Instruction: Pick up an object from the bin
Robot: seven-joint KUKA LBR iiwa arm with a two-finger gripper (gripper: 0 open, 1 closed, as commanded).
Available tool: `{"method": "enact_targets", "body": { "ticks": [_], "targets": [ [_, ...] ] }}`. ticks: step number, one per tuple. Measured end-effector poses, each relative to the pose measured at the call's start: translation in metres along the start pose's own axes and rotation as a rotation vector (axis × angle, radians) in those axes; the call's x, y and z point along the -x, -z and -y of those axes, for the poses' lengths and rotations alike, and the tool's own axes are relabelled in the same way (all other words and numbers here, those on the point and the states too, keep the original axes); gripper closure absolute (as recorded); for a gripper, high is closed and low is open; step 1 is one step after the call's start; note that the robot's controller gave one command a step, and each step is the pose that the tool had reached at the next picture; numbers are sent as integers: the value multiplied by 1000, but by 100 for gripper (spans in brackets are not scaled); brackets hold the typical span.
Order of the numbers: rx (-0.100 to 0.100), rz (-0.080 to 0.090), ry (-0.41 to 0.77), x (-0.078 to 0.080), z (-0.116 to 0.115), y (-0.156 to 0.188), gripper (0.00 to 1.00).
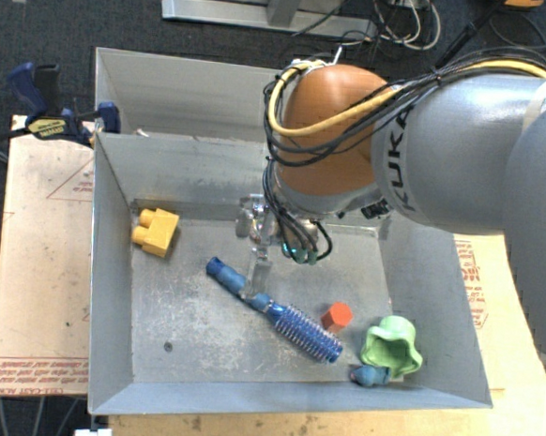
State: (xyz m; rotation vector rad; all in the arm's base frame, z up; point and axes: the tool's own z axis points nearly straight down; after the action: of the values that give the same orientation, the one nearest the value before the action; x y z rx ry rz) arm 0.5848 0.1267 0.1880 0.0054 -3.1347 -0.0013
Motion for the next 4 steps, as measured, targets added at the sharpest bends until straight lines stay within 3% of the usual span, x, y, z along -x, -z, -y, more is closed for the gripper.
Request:
{"method": "enact_targets", "body": {
  "ticks": [1, 2, 3, 4],
  "targets": [
    [-1, -1, -7, 0, 26, -112, 0],
    [1, 6, -7, 2, 25, -108, 100],
    [2, 17, 1, 10, 13, 7, 100],
    [2, 18, 18, -25, -15, 286, 100]
  ]
}}
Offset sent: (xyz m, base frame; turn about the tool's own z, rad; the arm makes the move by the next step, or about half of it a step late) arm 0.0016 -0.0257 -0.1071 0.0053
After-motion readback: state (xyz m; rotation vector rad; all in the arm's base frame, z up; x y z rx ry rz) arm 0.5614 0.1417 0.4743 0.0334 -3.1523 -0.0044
